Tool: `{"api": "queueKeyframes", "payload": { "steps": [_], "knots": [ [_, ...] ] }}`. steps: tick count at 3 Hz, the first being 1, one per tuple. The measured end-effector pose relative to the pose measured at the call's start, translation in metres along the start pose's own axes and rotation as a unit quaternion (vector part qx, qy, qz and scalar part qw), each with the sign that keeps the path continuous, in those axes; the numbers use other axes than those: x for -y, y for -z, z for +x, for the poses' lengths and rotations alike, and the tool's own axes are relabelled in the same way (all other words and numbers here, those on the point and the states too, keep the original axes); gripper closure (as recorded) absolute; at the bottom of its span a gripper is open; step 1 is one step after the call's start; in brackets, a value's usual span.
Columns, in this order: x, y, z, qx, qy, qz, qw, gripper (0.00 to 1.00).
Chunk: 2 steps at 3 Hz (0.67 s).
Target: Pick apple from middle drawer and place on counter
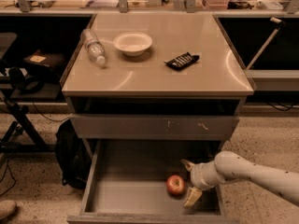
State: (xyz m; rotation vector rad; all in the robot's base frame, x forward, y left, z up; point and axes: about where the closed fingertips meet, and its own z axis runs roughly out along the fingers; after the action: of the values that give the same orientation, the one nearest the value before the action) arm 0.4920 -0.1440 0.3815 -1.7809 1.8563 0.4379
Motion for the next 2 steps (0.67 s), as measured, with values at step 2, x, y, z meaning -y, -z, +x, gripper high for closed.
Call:
{"api": "queueKeyframes", "payload": {
  "steps": [2],
  "knots": [
    [0.0000,0.0000,0.0000,0.000,0.000,0.000,1.0000,0.41]
  ]
}}
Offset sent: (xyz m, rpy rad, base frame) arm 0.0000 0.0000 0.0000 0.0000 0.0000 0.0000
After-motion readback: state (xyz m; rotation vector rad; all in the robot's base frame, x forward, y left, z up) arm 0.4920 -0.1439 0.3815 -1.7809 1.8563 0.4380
